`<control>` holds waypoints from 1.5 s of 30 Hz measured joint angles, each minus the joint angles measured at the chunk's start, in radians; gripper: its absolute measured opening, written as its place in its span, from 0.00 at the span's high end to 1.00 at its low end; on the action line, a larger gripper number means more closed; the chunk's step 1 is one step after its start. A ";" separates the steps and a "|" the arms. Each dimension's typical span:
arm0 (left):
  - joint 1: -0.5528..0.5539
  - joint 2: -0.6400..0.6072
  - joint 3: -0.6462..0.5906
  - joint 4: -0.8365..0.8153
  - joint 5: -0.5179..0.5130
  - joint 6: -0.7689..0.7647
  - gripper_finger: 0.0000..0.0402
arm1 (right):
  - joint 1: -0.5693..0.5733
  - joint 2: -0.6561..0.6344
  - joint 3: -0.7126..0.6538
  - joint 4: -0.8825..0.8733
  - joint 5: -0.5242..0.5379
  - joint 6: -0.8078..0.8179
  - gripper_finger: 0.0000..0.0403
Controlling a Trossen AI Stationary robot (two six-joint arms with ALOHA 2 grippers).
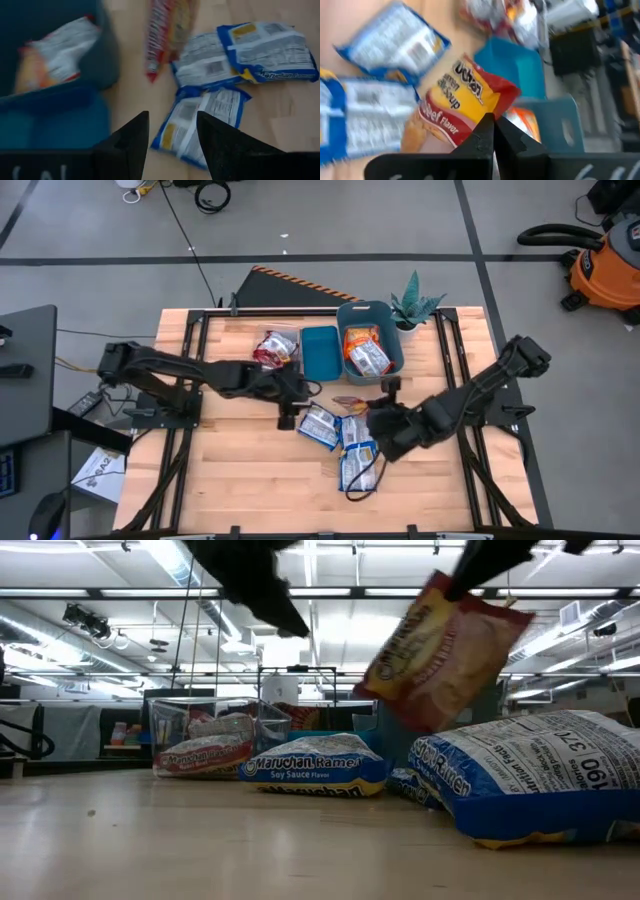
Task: Sort Maruchan noodles
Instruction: Put the red noodle pack into the transparent bin
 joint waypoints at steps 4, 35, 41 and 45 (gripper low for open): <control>-0.034 -0.095 -0.015 -0.079 -0.064 -0.027 0.57 | -0.072 -0.005 0.000 0.236 -0.091 -0.218 0.98; -0.079 -0.889 -0.418 -0.192 -0.433 -0.113 0.57 | -0.519 0.259 0.061 1.428 -0.834 -0.641 0.98; -0.079 -0.948 -0.418 -0.194 -0.433 -0.157 0.57 | -0.611 0.396 0.125 1.417 -0.846 -0.663 0.98; -0.079 -0.953 -0.418 -0.220 -0.415 -0.199 0.57 | -0.668 0.449 0.141 1.393 -0.821 -0.583 0.98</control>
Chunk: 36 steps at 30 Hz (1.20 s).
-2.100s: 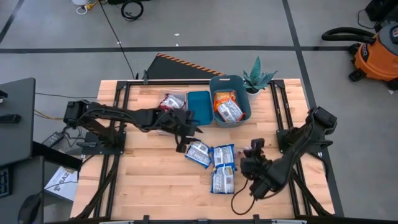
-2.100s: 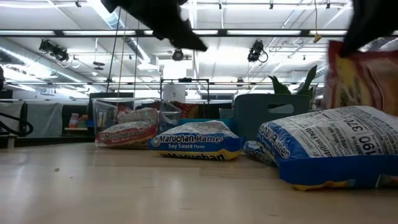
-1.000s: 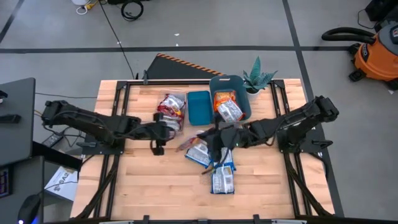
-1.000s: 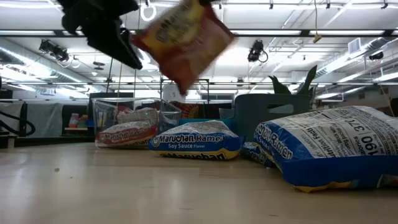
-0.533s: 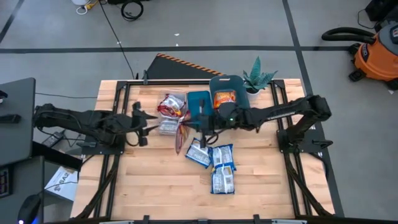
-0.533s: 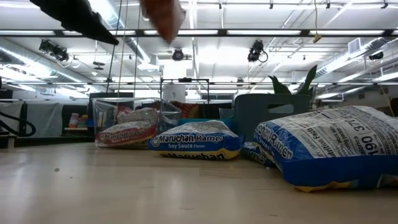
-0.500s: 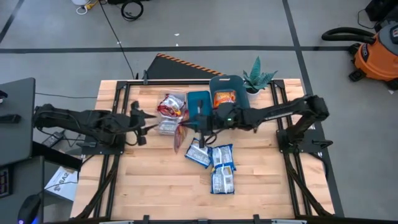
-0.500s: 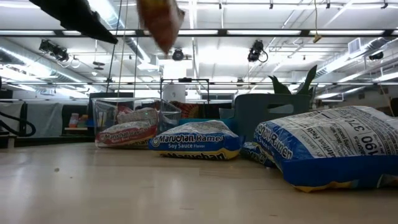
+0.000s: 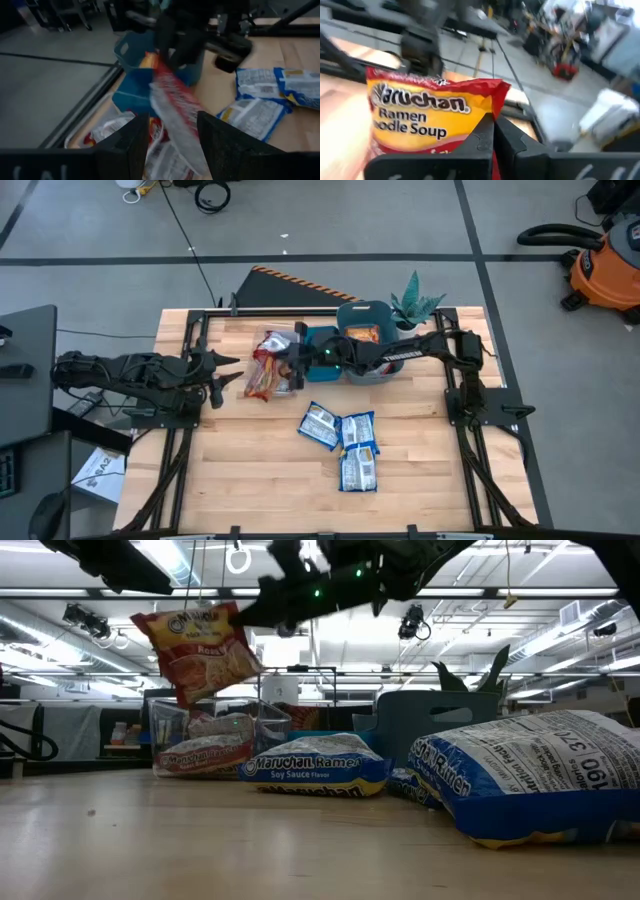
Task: Sort Maruchan noodles
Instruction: Put the red noodle pack into the transparent bin
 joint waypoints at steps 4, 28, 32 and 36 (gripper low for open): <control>0.000 0.001 0.000 -0.042 0.033 -0.090 0.57 | -0.046 0.027 0.001 -0.102 0.001 0.152 0.96; 0.000 0.240 0.000 -0.041 0.024 -0.251 0.57 | -0.051 -0.152 0.001 -0.506 -0.142 0.179 0.71; 0.002 0.320 0.000 0.023 0.025 -0.201 0.57 | 0.016 -0.154 -0.001 -0.637 -0.150 0.123 0.71; 0.028 0.398 0.000 0.092 0.000 -0.142 0.57 | 0.076 -0.126 -0.018 -0.651 -0.040 0.084 0.71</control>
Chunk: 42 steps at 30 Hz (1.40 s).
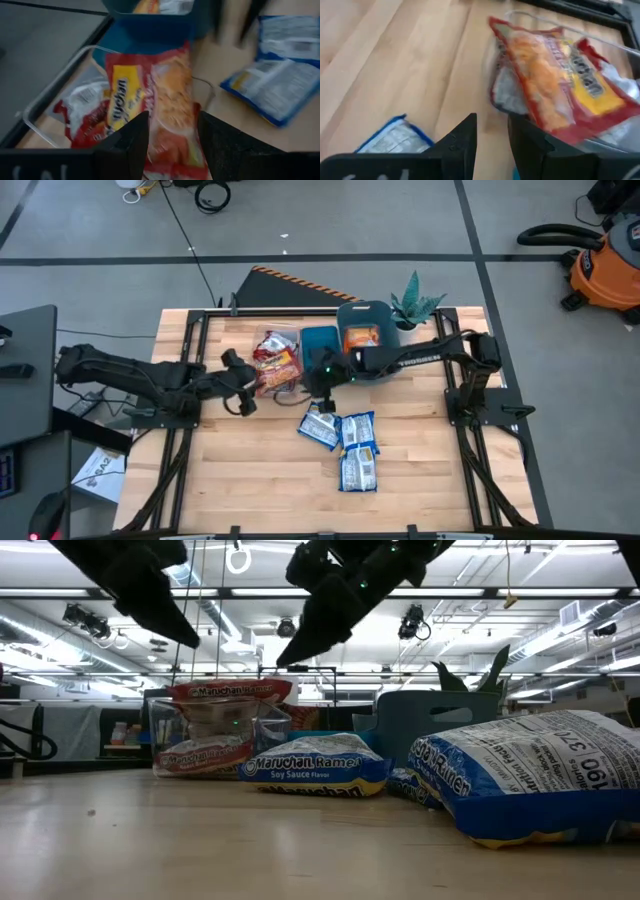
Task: Sort Maruchan noodles
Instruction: Put the red noodle pack into the transparent bin
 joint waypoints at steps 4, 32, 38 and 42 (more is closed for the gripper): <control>0.054 0.076 0.000 0.041 -0.003 0.053 0.57 | 0.006 0.014 0.002 0.057 0.095 -0.028 0.72; 0.263 0.316 0.001 0.104 0.253 0.095 0.57 | -0.032 -0.115 0.002 0.002 0.148 -0.078 0.72; 0.325 0.334 0.005 0.063 0.298 0.120 0.57 | 0.074 -0.211 0.002 -0.141 0.227 -0.012 0.72; 0.324 0.312 0.060 -0.043 0.361 0.132 0.57 | 0.136 -0.272 0.002 -0.272 0.278 0.063 0.72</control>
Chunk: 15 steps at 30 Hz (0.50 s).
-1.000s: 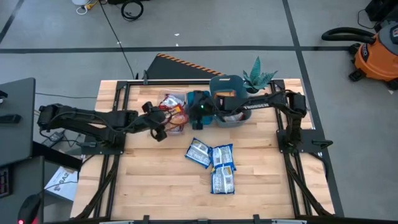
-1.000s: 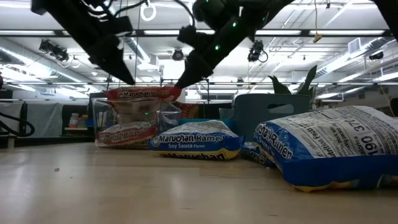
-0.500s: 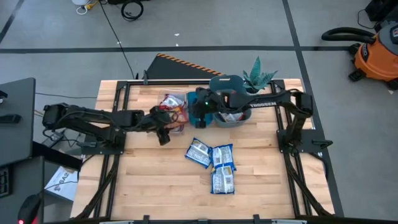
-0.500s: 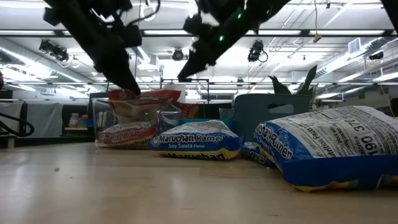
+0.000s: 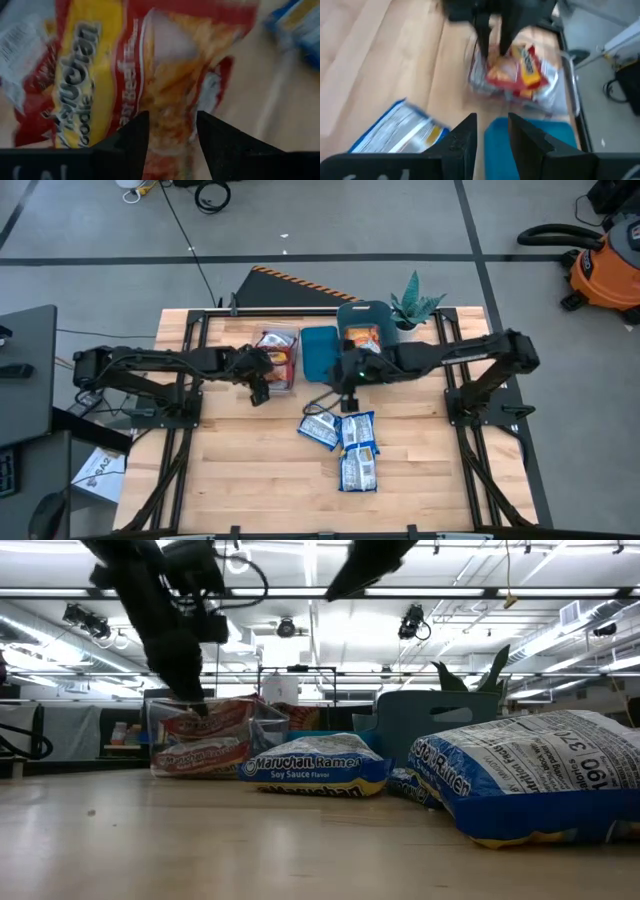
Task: Sort Maruchan noodles
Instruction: Put the red noodle pack into the transparent bin, then put the blue noodle pack into the blue bin
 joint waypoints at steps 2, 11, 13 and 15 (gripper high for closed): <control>-0.013 -0.020 0.054 -0.022 0.001 0.008 0.57 | 0.029 -0.027 0.000 -0.063 0.013 0.050 0.72; -0.181 -0.010 0.123 0.186 0.030 0.087 0.57 | 0.129 -0.080 -0.030 -0.202 0.134 0.273 0.72; -0.223 0.025 0.111 0.233 0.026 0.110 0.57 | 0.147 -0.081 -0.074 -0.210 0.138 0.308 0.72; -0.251 0.054 0.106 0.269 0.017 0.117 0.57 | 0.163 -0.081 -0.126 -0.205 0.153 0.357 0.72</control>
